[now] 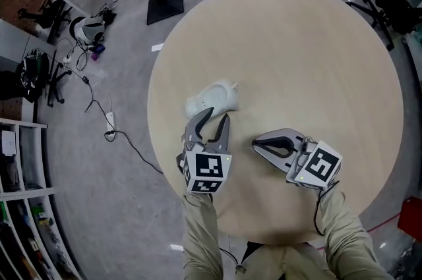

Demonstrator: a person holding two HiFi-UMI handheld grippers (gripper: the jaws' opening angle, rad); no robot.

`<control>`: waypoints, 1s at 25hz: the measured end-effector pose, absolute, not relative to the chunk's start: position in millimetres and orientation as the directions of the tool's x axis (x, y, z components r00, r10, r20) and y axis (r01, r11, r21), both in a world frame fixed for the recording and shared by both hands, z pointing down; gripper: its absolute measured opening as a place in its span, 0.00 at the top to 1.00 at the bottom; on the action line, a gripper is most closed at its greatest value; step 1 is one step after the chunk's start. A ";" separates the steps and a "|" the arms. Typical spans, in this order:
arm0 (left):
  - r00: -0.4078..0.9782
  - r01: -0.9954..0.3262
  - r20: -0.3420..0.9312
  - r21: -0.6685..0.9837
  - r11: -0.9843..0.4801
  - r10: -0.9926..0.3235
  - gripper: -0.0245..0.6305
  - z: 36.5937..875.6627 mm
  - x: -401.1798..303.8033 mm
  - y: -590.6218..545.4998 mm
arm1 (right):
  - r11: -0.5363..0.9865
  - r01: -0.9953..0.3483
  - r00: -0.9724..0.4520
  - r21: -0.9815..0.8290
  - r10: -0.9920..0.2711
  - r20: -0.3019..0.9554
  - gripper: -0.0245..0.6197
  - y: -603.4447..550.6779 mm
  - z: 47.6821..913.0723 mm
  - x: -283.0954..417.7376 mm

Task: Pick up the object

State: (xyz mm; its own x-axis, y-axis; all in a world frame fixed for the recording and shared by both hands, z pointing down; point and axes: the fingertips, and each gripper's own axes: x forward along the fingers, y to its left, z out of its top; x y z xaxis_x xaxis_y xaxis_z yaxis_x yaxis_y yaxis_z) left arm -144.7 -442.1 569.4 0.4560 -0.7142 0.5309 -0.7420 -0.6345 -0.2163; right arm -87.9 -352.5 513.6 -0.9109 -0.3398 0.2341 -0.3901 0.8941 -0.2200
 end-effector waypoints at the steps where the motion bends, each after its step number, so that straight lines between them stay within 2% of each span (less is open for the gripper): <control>1: 0.438 -0.734 0.552 -0.236 -0.637 -0.709 0.73 574.7 -144.5 -444.5 | 0.893 -0.392 -0.910 -0.222 -0.341 0.235 0.96 -353.3 514.0 -86.7; 9: 0.275 -0.628 0.660 -0.427 -0.650 -0.699 0.62 610.5 -147.8 -458.4 | 0.884 -0.407 -0.905 -0.231 -0.356 0.231 0.96 -354.5 515.6 -79.8; 17: 0.167 -0.556 0.651 -0.558 -0.616 -0.740 0.61 618.5 -148.5 -473.7 | 0.874 -0.427 -0.897 -0.233 -0.375 0.235 0.96 -353.8 517.8 -73.0; 25: 0.118 -0.526 0.608 -0.632 -0.569 -0.785 0.68 619.2 -149.0 -481.9 | 0.864 -0.443 -0.891 -0.241 -0.394 0.225 0.96 -356.7 516.7 -70.2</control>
